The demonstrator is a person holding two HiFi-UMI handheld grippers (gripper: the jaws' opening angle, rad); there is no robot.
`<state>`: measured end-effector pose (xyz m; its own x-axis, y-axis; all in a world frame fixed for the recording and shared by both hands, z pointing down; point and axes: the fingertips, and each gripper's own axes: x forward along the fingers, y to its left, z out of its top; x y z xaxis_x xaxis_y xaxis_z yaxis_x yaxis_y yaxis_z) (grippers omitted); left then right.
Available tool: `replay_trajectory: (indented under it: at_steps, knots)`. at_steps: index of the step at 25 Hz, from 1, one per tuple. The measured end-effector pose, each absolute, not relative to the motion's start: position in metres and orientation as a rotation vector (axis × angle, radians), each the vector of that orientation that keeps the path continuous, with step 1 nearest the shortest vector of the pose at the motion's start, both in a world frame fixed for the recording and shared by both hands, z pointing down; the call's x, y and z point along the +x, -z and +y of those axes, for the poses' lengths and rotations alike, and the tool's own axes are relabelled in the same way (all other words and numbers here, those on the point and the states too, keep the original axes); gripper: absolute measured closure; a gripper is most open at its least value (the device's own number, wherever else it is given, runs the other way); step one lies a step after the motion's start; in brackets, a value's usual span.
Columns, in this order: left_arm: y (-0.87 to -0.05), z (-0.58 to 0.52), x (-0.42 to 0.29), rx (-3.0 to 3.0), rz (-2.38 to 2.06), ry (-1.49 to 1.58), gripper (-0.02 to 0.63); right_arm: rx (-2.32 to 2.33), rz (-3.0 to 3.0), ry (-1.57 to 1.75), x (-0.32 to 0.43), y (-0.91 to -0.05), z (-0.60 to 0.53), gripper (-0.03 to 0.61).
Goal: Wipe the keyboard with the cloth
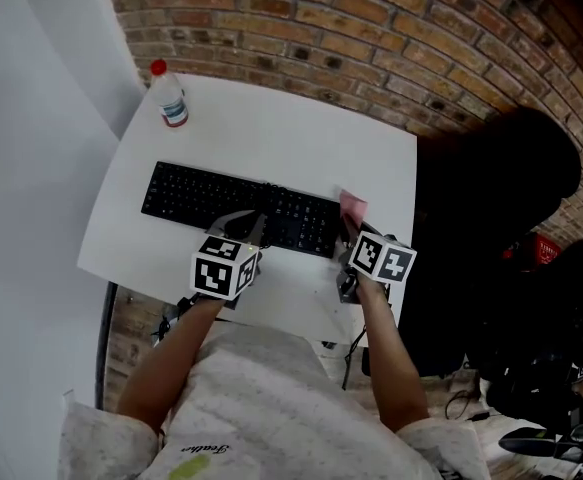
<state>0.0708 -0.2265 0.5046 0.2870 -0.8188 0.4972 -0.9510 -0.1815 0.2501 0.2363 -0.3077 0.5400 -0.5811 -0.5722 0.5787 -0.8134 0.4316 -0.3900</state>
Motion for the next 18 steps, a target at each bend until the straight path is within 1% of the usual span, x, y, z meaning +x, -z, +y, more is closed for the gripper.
replay_trajectory:
  at_steps: [9,18]
  knots:
    - [-0.506,-0.219,0.069,2.006,-1.606,-0.346,0.621,1.092,-2.328,-0.839,0.235,-0.539,-0.32,0.552]
    - [-0.507,-0.208,0.066,1.987,-1.63,-0.318,0.621,0.875,-2.306,-0.604,0.23,-0.536,-0.322,0.552]
